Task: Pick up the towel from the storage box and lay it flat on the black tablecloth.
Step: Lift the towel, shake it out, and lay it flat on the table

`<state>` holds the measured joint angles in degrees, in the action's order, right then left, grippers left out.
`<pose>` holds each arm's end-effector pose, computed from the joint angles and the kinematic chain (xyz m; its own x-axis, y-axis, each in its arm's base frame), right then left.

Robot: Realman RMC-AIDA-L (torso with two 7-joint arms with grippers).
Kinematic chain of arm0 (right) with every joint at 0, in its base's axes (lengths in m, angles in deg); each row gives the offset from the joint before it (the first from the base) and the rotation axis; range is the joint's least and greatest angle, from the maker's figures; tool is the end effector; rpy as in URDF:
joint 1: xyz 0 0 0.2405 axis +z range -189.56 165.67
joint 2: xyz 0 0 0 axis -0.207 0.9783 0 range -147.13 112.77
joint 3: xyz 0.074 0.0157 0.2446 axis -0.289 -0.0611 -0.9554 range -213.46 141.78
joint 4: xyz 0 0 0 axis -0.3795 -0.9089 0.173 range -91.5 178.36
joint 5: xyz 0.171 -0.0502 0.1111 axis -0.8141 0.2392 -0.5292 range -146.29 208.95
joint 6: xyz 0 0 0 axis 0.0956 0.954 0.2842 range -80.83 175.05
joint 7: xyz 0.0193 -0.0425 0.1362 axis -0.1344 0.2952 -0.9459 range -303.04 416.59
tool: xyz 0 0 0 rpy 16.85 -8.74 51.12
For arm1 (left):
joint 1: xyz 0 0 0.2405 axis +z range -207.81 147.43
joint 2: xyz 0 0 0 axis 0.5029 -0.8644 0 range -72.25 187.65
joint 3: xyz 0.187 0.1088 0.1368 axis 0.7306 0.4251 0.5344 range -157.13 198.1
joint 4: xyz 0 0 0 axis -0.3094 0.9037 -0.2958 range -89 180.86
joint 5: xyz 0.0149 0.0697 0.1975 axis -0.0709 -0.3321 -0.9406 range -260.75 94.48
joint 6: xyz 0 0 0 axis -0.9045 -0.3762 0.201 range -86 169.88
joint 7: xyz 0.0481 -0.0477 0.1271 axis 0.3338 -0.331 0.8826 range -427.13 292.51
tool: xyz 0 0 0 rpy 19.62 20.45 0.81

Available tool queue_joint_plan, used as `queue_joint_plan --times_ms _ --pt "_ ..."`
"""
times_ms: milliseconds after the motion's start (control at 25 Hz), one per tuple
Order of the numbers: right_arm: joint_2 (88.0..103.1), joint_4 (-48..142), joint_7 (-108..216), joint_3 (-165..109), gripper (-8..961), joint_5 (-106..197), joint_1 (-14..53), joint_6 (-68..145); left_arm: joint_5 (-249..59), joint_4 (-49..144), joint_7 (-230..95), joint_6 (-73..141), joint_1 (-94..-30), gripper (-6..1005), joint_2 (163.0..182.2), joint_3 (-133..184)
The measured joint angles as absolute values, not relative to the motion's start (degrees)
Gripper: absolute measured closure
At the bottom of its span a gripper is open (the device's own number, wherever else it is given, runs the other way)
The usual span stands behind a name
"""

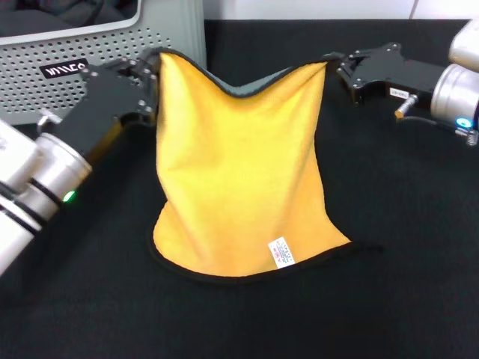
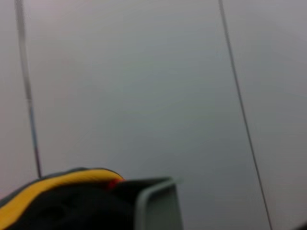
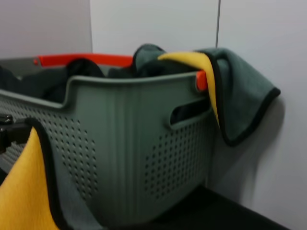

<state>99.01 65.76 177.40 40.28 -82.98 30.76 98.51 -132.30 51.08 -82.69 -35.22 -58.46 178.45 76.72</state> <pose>0.2001 0.4253 -0.0428 0.8448 -0.1175 -0.5220 -0.4040 -0.7796 -0.4784 -0.2859 0.3276 -0.0312 0.7613 -0.1758 0.6242 0.4763 -0.5015 -0.7222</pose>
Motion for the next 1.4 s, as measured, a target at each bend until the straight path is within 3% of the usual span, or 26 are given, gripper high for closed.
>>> queue_joint_plan --times_ms 240,1040,1400 --pt "99.01 66.42 177.18 47.26 926 -86.90 31.71 91.74 -132.34 46.15 -69.25 -30.92 -61.85 956 178.46 76.78" --pt "99.03 75.26 168.21 56.09 924 -86.63 29.29 75.74 -131.64 45.60 -60.87 -23.98 -63.86 956 178.46 76.20" --pt "99.01 75.06 168.22 60.59 923 -86.80 33.08 72.27 -131.55 45.61 -58.46 -22.24 -63.98 955 178.46 76.19"
